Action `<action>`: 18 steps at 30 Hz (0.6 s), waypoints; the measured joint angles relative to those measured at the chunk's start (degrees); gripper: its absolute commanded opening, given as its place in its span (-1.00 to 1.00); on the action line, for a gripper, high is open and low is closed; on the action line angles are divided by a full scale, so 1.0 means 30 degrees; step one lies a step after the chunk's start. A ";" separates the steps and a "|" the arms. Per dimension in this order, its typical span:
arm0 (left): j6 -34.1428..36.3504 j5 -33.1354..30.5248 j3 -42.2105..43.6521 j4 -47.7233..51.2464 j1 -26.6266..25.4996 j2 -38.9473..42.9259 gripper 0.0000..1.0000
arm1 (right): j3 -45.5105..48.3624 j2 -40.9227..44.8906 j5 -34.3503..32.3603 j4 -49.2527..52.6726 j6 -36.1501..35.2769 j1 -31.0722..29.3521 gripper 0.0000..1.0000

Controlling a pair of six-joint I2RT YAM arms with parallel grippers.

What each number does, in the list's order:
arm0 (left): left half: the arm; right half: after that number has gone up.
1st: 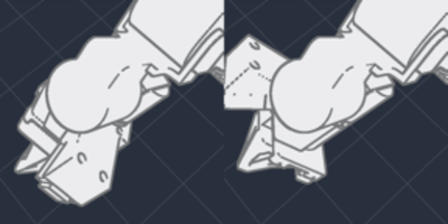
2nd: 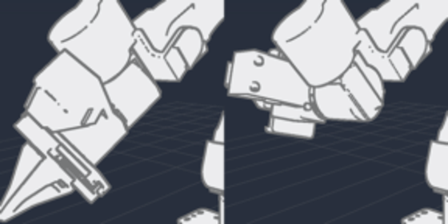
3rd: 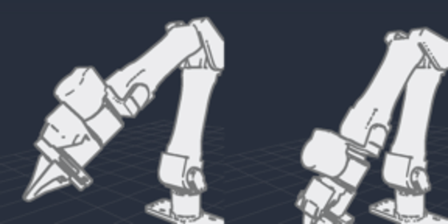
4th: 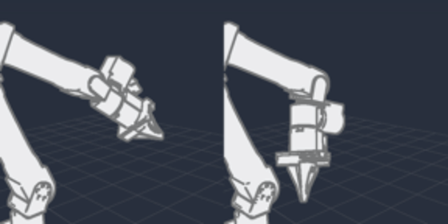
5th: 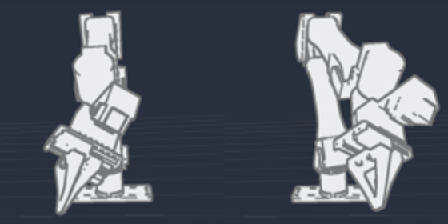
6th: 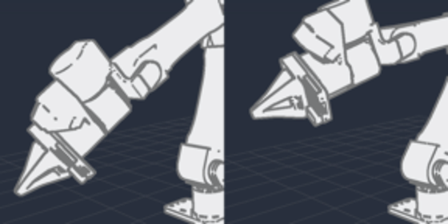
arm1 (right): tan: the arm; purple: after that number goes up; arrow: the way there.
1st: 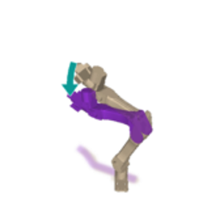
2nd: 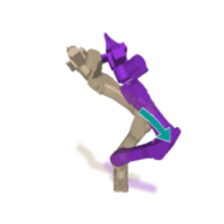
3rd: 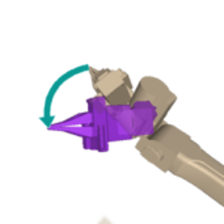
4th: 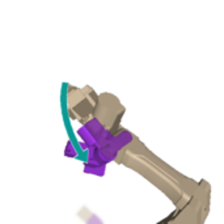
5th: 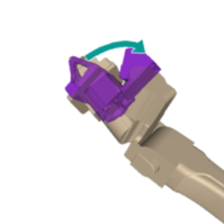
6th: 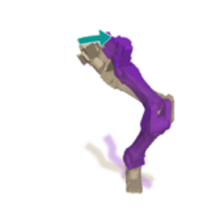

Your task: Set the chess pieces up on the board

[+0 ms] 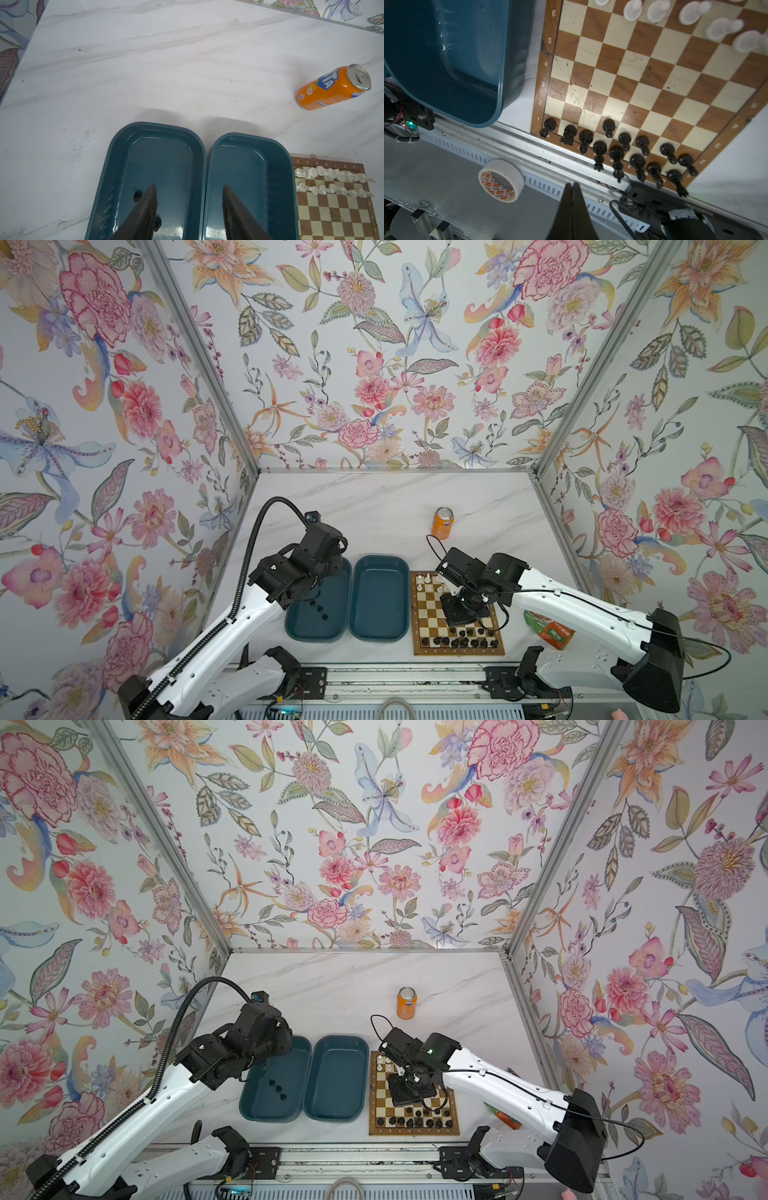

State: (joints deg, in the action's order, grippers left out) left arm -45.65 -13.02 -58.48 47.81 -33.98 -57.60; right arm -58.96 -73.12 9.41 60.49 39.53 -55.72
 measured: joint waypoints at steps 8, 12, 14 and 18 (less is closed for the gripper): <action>0.1151 0.1005 0.0000 -0.0488 0.0918 -0.0226 0.05 | 0.0787 -0.1515 -0.0007 -0.2135 0.0146 -0.0189 -0.88; 0.1166 0.1217 0.0000 -0.0517 0.0940 -0.0219 0.05 | 0.0976 -0.1821 -0.0087 -0.2667 0.0117 -0.0146 -0.86; 0.1166 0.1217 0.0000 -0.0517 0.0954 -0.0168 0.06 | 0.1129 -0.1916 -0.0080 -0.2922 0.0073 -0.0073 -0.86; 0.1158 0.1217 0.0000 -0.0510 0.0954 -0.0087 0.05 | 0.1421 -0.2390 -0.0051 -0.3359 -0.0022 0.0146 -0.86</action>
State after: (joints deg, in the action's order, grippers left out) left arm -42.17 -9.37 -58.48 46.28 -31.11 -57.87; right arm -54.70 -80.29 9.26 50.41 39.46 -55.29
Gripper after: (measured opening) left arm 0.527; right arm 0.070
